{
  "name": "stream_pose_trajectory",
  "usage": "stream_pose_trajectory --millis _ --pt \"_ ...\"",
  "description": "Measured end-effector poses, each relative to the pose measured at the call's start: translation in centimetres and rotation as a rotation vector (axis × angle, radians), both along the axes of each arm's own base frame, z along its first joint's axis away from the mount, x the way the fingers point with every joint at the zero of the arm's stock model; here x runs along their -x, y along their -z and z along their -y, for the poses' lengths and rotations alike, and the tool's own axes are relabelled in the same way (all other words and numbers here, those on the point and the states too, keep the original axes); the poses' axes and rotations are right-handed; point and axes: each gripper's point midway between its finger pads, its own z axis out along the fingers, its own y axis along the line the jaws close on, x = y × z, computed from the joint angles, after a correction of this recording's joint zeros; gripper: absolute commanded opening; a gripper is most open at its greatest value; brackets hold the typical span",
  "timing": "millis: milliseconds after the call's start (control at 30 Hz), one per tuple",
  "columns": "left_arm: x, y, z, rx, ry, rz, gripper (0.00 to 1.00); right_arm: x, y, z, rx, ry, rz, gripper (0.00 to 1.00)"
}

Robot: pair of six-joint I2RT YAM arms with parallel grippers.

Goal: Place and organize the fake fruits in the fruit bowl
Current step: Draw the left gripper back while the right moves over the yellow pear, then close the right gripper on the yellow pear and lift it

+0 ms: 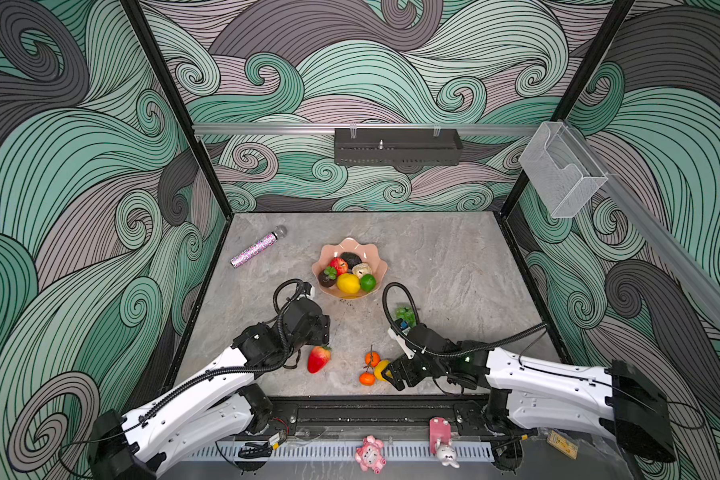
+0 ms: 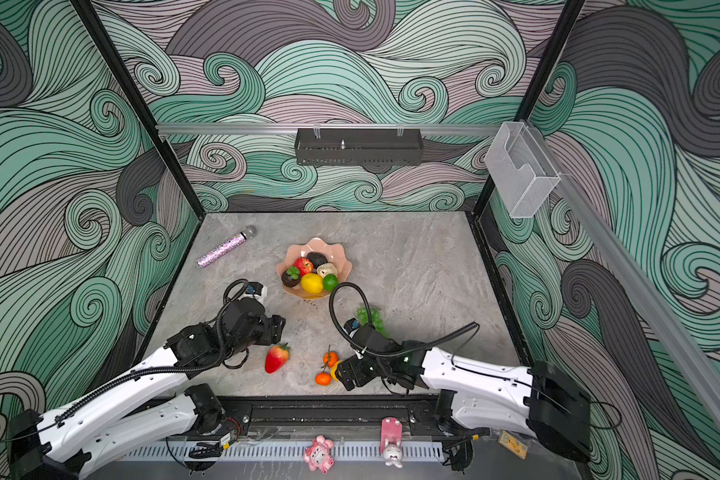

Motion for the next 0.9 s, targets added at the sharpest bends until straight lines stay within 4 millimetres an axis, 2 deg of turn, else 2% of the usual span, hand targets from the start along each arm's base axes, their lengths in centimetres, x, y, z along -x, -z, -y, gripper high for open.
stream_pose_trajectory --millis 300,633,800,900 --pt "0.0 -0.1 -0.7 0.019 -0.020 0.034 0.78 -0.2 0.9 -1.8 0.069 -0.030 -0.012 0.82" --pt "0.0 -0.3 -1.1 0.037 -0.025 0.063 0.81 0.0 3.2 -1.4 0.158 -0.038 -0.046 0.67" --pt "-0.2 -0.4 -1.1 0.037 -0.023 0.070 0.81 0.0 3.5 -1.3 0.171 -0.039 -0.050 0.56" --pt "-0.3 -0.4 -1.1 0.037 -0.023 0.070 0.81 -0.2 3.2 -1.7 0.162 -0.037 -0.044 0.53"
